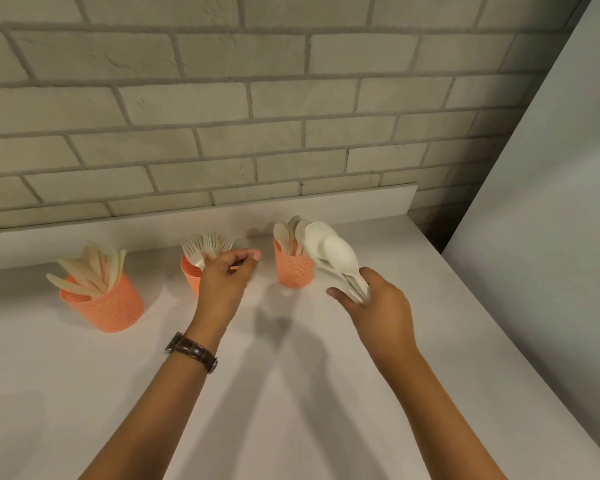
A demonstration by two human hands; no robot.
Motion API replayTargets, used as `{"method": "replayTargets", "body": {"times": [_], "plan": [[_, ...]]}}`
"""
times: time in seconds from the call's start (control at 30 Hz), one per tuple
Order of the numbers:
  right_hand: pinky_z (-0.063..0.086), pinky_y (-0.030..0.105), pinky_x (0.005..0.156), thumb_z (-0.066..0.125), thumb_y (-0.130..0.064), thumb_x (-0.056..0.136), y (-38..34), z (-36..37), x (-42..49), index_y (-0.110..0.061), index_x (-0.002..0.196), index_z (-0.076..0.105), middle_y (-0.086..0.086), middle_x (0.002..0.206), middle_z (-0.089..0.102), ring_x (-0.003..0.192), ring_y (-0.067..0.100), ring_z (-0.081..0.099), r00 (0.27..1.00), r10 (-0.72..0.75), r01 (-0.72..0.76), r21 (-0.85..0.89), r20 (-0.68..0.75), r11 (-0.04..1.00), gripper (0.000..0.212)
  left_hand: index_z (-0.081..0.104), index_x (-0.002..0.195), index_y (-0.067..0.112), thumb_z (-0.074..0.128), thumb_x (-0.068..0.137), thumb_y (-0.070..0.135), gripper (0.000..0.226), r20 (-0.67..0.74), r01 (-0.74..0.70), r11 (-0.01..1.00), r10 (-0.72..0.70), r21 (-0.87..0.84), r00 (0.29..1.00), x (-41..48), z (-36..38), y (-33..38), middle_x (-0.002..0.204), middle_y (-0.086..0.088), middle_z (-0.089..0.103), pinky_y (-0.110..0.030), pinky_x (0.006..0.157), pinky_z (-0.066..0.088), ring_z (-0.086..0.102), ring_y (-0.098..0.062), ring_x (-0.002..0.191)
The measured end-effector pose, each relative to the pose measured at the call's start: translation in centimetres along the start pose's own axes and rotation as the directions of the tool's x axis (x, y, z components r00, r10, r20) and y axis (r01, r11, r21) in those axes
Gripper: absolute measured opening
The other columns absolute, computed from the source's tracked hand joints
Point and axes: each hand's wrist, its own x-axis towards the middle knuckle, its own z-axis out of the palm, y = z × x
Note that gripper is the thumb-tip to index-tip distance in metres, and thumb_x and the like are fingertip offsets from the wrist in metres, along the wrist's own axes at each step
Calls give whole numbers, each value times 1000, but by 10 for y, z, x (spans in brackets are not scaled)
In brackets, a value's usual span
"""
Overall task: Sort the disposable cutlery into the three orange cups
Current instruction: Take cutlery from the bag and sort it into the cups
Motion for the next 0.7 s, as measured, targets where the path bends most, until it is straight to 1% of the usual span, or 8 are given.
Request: {"method": "replayTargets", "body": {"times": [0.1,0.23,0.3,0.43,0.47,0.5,0.6,0.7], "plan": [[37,15,46,77,-30,75,-5,6,1,-21,71,56,-12,51,54,44,4,47,971,153,-220,441,182,870,23,67,94,16,62,87,21,10,11,0,1000,0,9,1000,0,0,-1,71,9,56,-15,68,43,50,-5,66],[21,22,40,67,-30,83,-9,9,10,-15,78,50,-2,55,38,41,9,28,934,139,-340,702,329,626,24,67,92,19,63,87,23,8,30,-2,1000,2,13,1000,5,1,2,72,11,57,-18,70,44,51,-4,68],[19,25,42,64,-39,81,-12,5,25,-12,84,47,-2,55,34,42,10,25,938,118,-333,749,327,573,32,67,90,21,63,87,23,6,39,-16,1000,15,10,999,9,4,6,71,11,57,-18,70,44,50,-1,63],[40,28,52,59,-36,89,-15,6,67,-14,69,47,-3,52,42,46,13,43,984,63,-167,750,165,640,32,67,92,20,62,87,25,9,97,-39,999,37,19,995,8,9,14,76,10,58,-11,66,45,52,4,61],[43,26,60,57,-34,91,-31,37,93,-15,68,50,-4,54,47,51,11,49,982,24,-154,711,190,686,31,67,92,20,62,87,24,8,0,-8,1000,8,1,1000,22,-10,3,76,11,58,-9,64,45,52,4,61],[44,22,66,55,-33,92,-44,66,116,-14,72,55,-5,60,53,57,7,54,979,8,-147,679,204,719,28,67,90,22,62,87,24,7,-71,18,999,-20,-29,997,33,-24,-6,76,12,58,-9,64,44,53,3,62],[46,13,78,57,-29,93,-47,88,146,-13,109,59,-8,92,63,85,-3,59,993,115,-79,726,0,683,23,65,79,30,62,87,23,11,-28,-1,999,0,-40,1000,29,-23,-9,75,14,59,-15,68,43,51,6,59],[48,40,91,60,-38,86,-36,109,155,-6,111,57,9,101,63,96,20,61,950,175,42,659,-260,751,40,66,78,32,63,86,25,11,-8,5,999,-5,-39,1000,20,-19,-13,76,15,62,-20,74,42,50,7,56]]}}
